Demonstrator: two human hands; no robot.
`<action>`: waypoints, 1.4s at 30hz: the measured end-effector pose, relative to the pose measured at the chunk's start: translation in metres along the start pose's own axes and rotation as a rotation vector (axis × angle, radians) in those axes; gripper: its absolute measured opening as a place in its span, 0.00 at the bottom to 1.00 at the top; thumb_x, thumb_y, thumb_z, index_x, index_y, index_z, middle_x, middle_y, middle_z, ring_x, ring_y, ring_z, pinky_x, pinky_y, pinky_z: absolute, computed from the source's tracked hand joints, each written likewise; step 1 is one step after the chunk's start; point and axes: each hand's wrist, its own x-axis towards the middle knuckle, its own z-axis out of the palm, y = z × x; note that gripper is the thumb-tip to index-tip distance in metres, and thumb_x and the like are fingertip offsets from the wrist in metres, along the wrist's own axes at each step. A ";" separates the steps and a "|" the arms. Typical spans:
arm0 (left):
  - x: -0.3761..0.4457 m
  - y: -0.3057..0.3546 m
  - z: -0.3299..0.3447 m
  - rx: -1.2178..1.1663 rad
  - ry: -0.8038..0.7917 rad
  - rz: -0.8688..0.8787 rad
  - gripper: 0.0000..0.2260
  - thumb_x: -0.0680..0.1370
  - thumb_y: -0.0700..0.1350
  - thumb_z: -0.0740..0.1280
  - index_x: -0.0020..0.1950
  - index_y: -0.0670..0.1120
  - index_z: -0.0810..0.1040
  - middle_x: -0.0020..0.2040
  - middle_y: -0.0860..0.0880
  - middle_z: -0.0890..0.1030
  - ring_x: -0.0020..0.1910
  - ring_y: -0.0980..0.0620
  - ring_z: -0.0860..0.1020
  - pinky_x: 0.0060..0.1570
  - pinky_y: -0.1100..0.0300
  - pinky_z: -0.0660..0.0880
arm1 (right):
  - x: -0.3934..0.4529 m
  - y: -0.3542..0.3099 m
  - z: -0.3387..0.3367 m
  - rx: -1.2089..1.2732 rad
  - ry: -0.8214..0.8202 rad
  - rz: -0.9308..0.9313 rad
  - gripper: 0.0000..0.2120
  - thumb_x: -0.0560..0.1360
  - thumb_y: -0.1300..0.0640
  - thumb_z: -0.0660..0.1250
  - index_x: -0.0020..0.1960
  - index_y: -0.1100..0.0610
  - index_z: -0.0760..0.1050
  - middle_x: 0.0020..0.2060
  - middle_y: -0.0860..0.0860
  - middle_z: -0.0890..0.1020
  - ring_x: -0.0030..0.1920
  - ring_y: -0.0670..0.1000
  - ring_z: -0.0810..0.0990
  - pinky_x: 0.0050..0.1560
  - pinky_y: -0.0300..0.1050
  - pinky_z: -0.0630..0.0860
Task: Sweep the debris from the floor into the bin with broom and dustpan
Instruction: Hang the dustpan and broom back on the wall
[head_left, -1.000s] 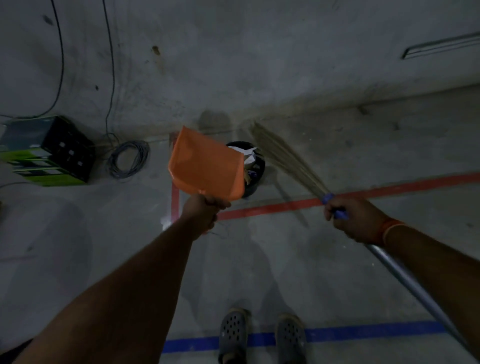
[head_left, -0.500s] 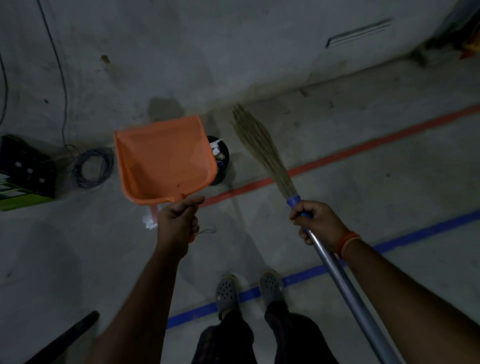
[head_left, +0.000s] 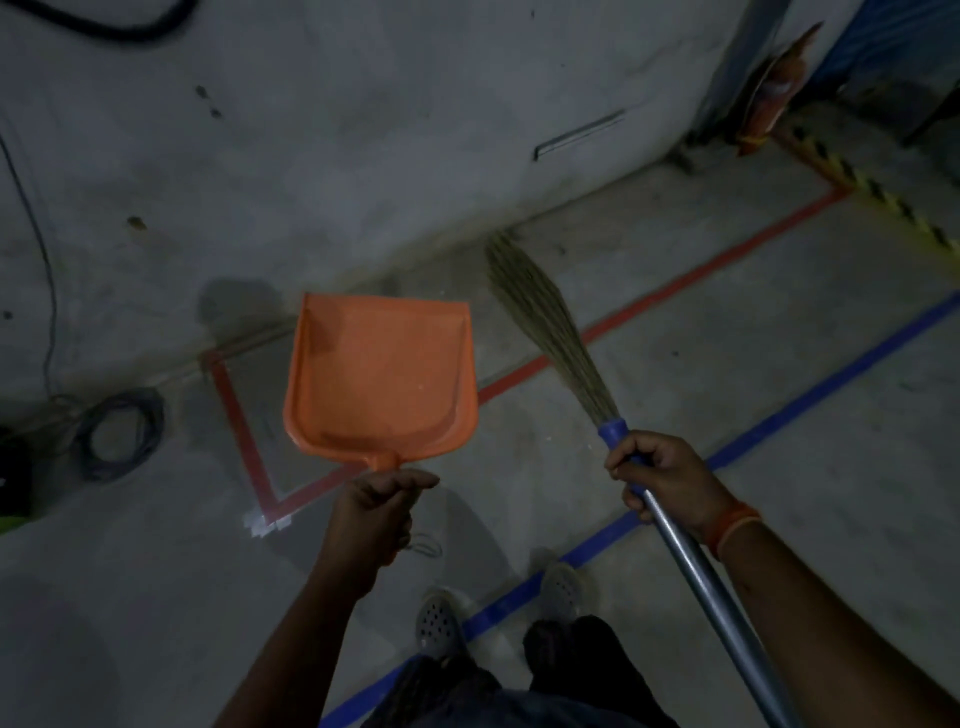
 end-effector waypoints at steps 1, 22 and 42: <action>0.004 0.007 0.005 0.015 -0.014 0.005 0.10 0.82 0.37 0.64 0.47 0.42 0.85 0.24 0.48 0.63 0.21 0.55 0.61 0.24 0.68 0.59 | -0.002 0.000 -0.002 -0.002 0.011 -0.013 0.07 0.75 0.73 0.63 0.42 0.65 0.76 0.34 0.61 0.73 0.24 0.53 0.71 0.25 0.41 0.69; 0.063 0.113 0.314 0.024 -0.233 0.125 0.10 0.83 0.37 0.63 0.52 0.44 0.84 0.25 0.47 0.66 0.20 0.55 0.62 0.25 0.70 0.57 | -0.011 -0.057 -0.239 0.035 0.173 -0.158 0.04 0.75 0.71 0.64 0.43 0.67 0.76 0.29 0.52 0.76 0.28 0.58 0.73 0.25 0.44 0.70; 0.301 0.261 0.653 0.186 -0.415 0.158 0.11 0.81 0.37 0.65 0.50 0.48 0.87 0.25 0.46 0.68 0.25 0.52 0.65 0.39 0.48 0.64 | 0.176 -0.191 -0.557 0.029 0.393 -0.191 0.06 0.77 0.70 0.63 0.42 0.65 0.76 0.26 0.59 0.71 0.23 0.56 0.72 0.24 0.44 0.70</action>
